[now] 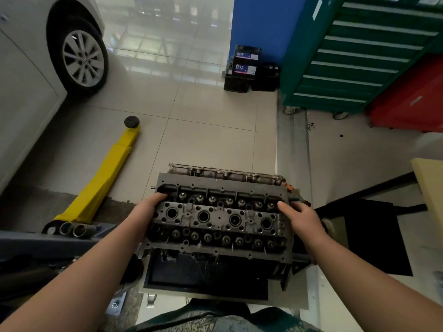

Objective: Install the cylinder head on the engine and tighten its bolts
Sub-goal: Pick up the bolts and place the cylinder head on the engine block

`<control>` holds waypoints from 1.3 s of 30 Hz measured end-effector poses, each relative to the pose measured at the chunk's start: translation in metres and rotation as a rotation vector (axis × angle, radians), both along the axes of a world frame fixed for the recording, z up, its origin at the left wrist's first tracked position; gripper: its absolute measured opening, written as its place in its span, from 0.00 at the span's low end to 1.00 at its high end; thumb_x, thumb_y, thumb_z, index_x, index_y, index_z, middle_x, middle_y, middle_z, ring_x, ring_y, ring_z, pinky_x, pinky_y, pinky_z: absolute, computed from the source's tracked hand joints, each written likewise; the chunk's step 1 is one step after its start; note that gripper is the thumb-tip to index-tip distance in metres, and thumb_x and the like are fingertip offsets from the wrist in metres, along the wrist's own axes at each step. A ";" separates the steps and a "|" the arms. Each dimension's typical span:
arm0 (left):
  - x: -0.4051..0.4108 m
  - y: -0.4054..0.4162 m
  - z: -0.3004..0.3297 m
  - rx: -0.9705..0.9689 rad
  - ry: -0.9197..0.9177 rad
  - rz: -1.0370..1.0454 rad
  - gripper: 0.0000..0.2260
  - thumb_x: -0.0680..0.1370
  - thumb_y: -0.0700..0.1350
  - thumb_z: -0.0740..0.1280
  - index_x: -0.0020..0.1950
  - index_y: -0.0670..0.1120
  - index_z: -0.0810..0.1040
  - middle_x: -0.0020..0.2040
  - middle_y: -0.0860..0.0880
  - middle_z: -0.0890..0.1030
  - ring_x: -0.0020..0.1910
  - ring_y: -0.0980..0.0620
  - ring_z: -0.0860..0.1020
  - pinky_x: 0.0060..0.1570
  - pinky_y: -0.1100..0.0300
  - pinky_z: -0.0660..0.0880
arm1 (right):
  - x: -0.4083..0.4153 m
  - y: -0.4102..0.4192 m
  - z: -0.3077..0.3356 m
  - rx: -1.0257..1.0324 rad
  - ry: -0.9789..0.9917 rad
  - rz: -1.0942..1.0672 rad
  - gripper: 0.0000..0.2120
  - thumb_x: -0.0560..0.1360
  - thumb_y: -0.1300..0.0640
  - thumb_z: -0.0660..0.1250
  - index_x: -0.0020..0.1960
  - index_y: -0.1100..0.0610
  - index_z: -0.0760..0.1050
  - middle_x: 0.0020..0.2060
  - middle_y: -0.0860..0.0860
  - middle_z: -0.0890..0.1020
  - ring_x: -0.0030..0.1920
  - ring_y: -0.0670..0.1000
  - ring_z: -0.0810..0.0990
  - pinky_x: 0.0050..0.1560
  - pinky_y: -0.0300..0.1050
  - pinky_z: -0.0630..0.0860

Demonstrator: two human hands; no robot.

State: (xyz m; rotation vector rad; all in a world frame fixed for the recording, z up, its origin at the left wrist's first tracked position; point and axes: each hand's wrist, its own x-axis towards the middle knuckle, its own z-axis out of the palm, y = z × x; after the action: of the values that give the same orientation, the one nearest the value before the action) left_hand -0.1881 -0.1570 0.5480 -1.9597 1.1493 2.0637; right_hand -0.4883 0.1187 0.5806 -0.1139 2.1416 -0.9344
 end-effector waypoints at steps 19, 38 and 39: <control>0.001 -0.006 -0.005 -0.125 0.198 0.010 0.11 0.80 0.47 0.68 0.62 0.46 0.81 0.53 0.35 0.86 0.47 0.33 0.87 0.40 0.41 0.84 | -0.029 -0.004 0.005 0.340 -0.047 0.552 0.31 0.81 0.28 0.51 0.60 0.51 0.79 0.52 0.50 0.84 0.51 0.51 0.82 0.54 0.50 0.79; 0.004 -0.004 -0.012 -0.197 0.179 0.026 0.04 0.76 0.49 0.72 0.49 0.53 0.86 0.49 0.37 0.87 0.44 0.35 0.87 0.36 0.44 0.84 | -0.048 -0.011 -0.008 0.368 -0.160 0.554 0.25 0.80 0.33 0.60 0.55 0.54 0.79 0.35 0.56 0.87 0.30 0.55 0.82 0.28 0.42 0.74; 0.004 -0.004 -0.011 -0.201 0.178 0.023 0.04 0.76 0.49 0.72 0.49 0.52 0.86 0.49 0.37 0.87 0.44 0.34 0.87 0.36 0.44 0.84 | -0.050 -0.011 -0.007 0.360 -0.178 0.562 0.24 0.79 0.33 0.60 0.56 0.54 0.79 0.36 0.57 0.87 0.32 0.57 0.85 0.29 0.44 0.77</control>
State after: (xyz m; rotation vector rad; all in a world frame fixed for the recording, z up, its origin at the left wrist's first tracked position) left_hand -0.1840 -0.1614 0.5368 -1.9079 1.4270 2.2535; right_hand -0.5386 0.1072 0.5732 -0.4111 1.9207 -0.2219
